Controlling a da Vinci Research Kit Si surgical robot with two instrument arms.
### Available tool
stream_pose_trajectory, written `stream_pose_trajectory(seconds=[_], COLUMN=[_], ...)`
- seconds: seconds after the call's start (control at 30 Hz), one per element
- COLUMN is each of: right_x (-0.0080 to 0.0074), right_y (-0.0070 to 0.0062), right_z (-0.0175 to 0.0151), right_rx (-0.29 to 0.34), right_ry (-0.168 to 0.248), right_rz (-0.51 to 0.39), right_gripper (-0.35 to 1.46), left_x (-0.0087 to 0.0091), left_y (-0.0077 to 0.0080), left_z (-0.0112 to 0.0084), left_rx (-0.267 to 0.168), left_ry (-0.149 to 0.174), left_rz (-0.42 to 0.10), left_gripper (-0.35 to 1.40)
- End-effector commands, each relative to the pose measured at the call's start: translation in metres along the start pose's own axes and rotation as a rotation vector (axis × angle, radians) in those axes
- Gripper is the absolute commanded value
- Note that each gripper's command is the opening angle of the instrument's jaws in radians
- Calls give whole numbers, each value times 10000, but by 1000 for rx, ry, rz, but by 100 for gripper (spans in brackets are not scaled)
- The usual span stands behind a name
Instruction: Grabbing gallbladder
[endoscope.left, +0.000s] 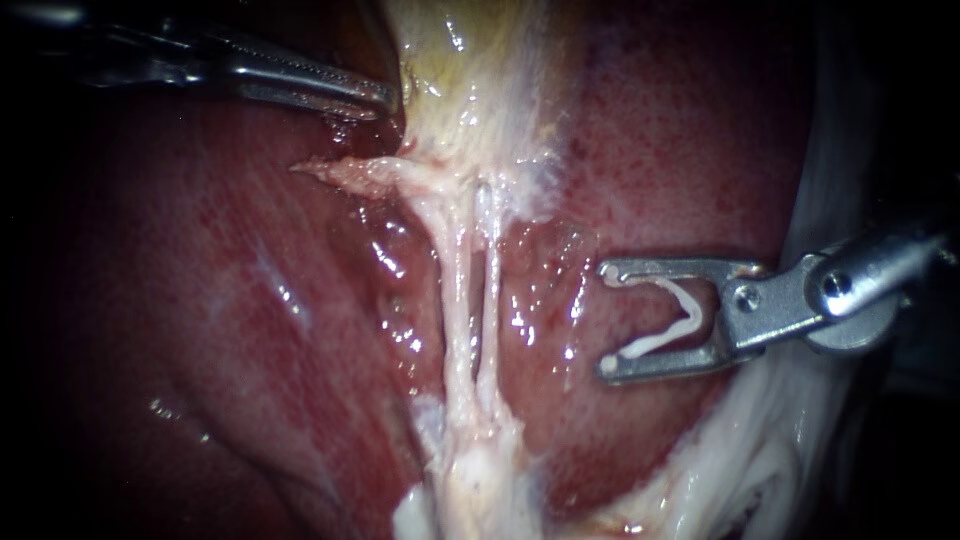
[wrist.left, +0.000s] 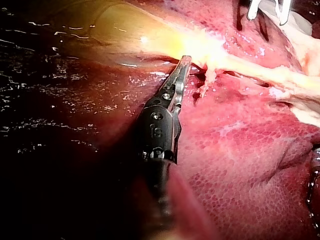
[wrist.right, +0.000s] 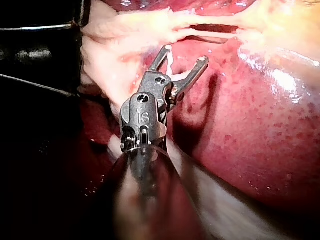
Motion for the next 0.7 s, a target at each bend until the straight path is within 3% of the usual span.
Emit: stream_pose_trajectory(seconds=[0.03, 0.07, 0.13, 0.33, 0.5, 0.7], right_x=[0, 0, 0, -1, -1, 0], right_y=[0, 0, 0, 0, 0, 0], right_z=[0, 0, 0, -1, -1, -1], right_rx=[0, 0, 0, 1, 1, 1], right_ry=[0, 0, 0, 0, 0, 0], right_rz=[0, 0, 0, -1, -1, -1], right_gripper=[48, 48, 48, 48, 48, 48], left_x=[1, 2, 3, 17, 29, 24], left_y=[1, 0, 0, -3, 15, 41], left_z=[0, 0, -1, -20, -28, -9], left_rx=[2, 0, -1, 4, 10, 5], left_ry=[0, 0, 3, 45, 48, 47], left_rz=[0, 0, 5, 14, 12, 16], left_gripper=[-28, 4, 32, 76, 66, 49])
